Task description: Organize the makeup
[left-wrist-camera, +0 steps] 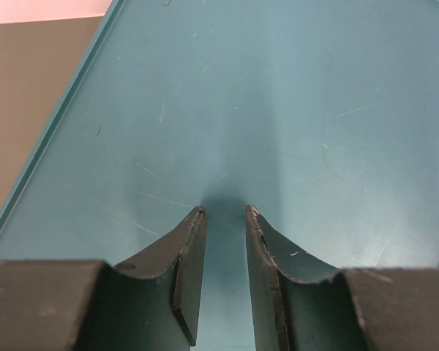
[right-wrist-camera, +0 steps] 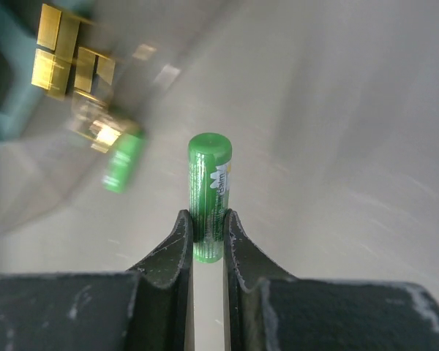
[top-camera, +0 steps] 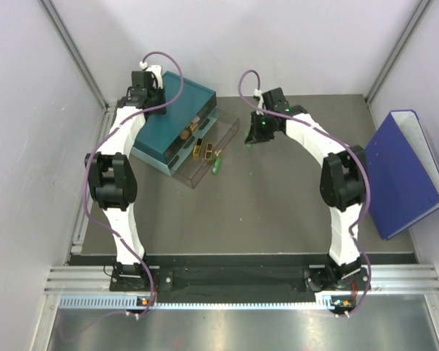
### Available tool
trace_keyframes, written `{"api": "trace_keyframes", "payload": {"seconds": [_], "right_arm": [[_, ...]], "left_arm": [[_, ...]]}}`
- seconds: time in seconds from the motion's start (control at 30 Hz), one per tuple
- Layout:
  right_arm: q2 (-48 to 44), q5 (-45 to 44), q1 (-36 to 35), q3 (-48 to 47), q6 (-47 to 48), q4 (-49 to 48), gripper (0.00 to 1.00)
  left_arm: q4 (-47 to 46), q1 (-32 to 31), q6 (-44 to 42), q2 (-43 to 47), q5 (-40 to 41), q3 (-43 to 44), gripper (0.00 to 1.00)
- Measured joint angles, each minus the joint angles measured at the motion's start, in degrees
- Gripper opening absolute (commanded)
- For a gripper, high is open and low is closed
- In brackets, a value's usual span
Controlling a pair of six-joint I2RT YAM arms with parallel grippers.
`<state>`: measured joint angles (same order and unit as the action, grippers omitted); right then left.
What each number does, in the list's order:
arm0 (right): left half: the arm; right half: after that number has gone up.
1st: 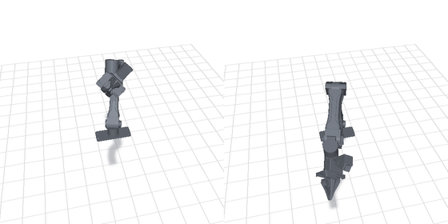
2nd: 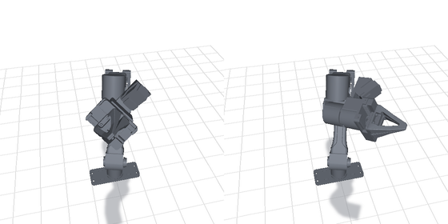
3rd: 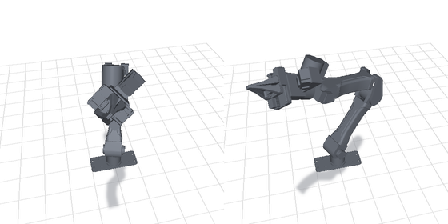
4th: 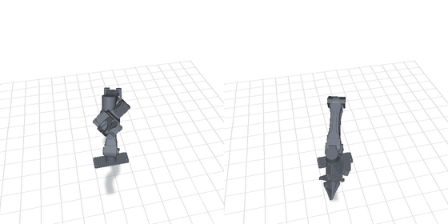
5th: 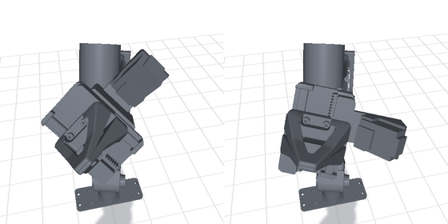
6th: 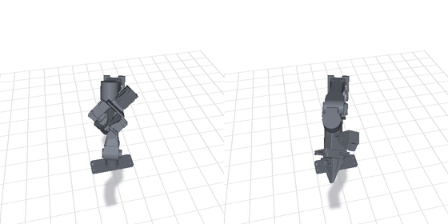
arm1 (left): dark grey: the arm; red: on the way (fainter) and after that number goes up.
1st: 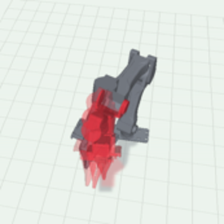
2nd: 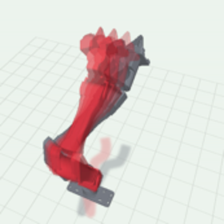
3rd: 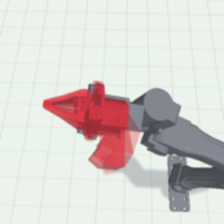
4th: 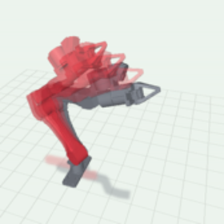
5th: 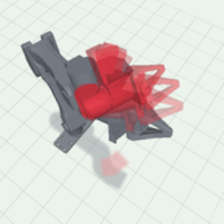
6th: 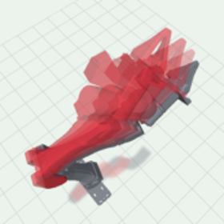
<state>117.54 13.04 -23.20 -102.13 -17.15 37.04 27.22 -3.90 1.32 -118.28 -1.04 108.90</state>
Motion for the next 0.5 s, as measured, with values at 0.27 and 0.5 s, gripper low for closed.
{"api": "trace_keyframes", "payload": {"seconds": [0.27, 0.5], "right_arm": [[12.04, 10.60, -4.96, -13.94, -6.88, -4.61, 0.02], [17.68, 17.55, -7.69, -19.89, -11.98, -8.57, 0.31]], "left_arm": [[0.55, 0.00, 0.00, -0.24, -0.11, 0.50, 0.33], [0.61, 0.00, 0.00, -0.22, -0.13, 0.48, 0.33]]}}
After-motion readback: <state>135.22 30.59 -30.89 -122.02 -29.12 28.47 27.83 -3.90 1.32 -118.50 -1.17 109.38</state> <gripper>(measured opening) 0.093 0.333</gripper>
